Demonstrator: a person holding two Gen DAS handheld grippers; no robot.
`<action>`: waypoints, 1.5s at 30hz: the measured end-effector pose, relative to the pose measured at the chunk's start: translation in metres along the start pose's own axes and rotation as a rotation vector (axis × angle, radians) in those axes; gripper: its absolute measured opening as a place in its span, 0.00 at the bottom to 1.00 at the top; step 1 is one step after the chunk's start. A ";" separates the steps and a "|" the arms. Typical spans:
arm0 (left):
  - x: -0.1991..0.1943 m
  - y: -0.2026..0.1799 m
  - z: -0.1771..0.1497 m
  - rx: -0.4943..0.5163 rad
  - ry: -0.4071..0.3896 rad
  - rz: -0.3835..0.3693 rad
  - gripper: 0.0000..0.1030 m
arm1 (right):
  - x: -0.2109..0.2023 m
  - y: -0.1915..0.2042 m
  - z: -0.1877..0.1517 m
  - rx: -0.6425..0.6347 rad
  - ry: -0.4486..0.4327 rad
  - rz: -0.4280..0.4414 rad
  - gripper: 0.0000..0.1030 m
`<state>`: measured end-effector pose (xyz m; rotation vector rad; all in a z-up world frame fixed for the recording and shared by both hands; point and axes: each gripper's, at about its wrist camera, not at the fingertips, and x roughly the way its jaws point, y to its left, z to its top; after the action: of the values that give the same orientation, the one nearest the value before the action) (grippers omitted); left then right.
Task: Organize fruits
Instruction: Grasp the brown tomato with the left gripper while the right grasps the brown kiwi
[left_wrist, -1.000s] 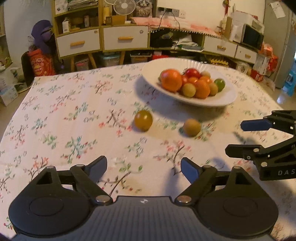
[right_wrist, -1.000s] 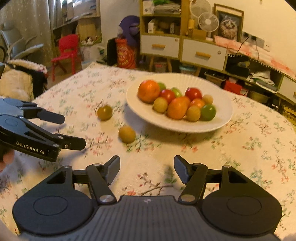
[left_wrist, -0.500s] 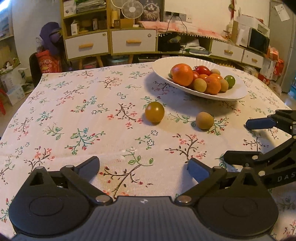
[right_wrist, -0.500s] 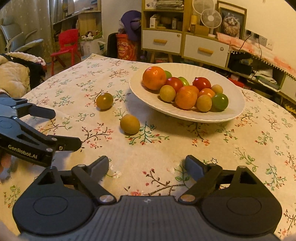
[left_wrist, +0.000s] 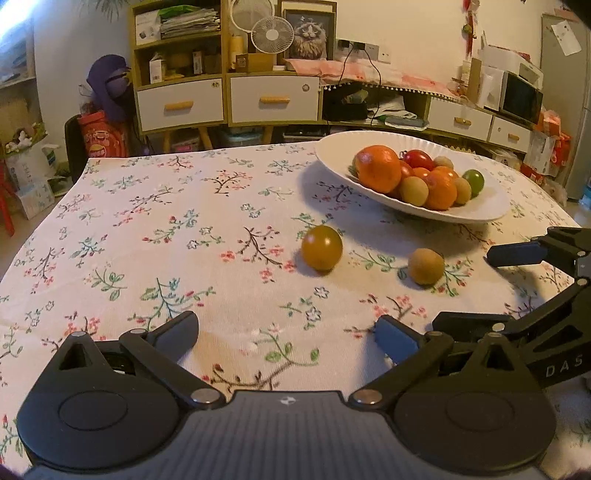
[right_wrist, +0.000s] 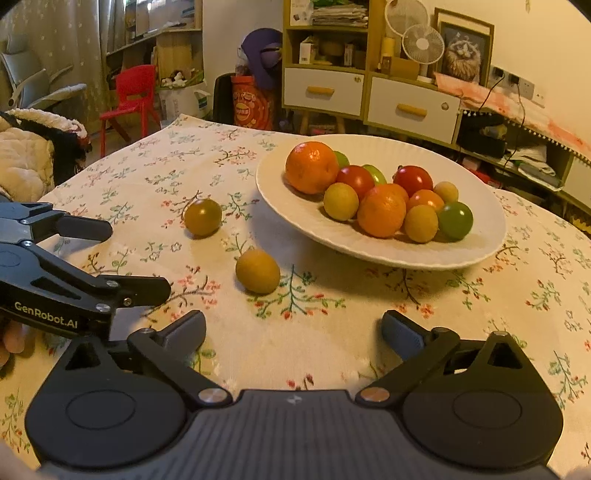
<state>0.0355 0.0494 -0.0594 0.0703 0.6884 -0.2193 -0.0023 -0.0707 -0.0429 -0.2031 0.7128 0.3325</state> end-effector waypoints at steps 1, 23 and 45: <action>0.001 0.001 0.001 -0.003 0.002 0.003 0.97 | 0.001 0.000 0.001 -0.004 -0.005 0.005 0.94; 0.013 0.002 0.019 -0.017 0.031 0.022 0.97 | 0.000 0.003 0.016 -0.037 -0.035 0.097 0.23; 0.027 -0.014 0.036 -0.010 -0.012 -0.035 0.62 | -0.008 -0.004 0.015 -0.015 -0.019 0.074 0.23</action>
<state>0.0749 0.0257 -0.0481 0.0472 0.6794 -0.2493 0.0024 -0.0717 -0.0267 -0.1883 0.7000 0.4098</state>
